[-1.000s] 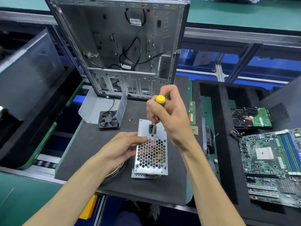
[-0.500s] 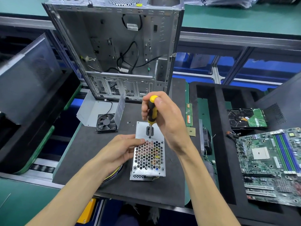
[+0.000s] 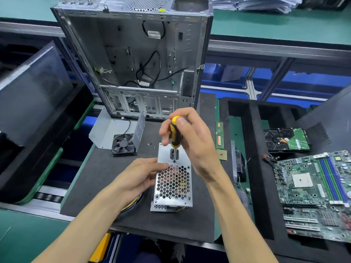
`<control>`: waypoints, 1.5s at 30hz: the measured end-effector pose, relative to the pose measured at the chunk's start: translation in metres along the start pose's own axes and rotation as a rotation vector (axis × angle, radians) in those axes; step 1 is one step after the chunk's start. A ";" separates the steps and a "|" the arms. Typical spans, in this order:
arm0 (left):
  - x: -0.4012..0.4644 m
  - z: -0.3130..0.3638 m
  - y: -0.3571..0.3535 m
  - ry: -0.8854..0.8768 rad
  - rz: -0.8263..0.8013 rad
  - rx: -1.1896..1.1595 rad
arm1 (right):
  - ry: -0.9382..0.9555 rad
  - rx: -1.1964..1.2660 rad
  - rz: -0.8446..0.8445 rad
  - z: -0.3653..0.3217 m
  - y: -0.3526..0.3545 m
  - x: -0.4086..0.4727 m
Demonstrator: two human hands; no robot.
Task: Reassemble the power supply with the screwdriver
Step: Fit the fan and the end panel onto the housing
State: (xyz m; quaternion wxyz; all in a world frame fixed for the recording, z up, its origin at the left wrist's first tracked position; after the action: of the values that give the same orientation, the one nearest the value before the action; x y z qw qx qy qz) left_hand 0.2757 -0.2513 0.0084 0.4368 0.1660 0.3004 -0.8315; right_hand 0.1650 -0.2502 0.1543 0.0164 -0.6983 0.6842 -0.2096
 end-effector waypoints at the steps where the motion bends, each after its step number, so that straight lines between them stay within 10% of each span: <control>1: 0.000 0.000 0.000 0.001 0.001 0.008 | 0.001 0.003 -0.010 -0.001 -0.002 0.000; 45: -0.004 -0.003 0.009 0.013 -0.004 -0.025 | 0.049 -0.040 0.164 0.008 0.019 -0.002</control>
State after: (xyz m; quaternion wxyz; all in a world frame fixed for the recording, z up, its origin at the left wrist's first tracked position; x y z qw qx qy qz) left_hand 0.2851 -0.2502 0.0051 0.4353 0.1656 0.3140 -0.8273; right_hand 0.1498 -0.2512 0.1408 0.0028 -0.6348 0.7433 -0.2107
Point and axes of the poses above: each hand's wrist, its own x-axis towards the middle knuckle, its own y-axis out of the back of the hand, z = x × y, the point moved 10 cm from there along x, towards the middle knuckle, and after that the axes turned 1 degree about -z, right-handed, at the moved point
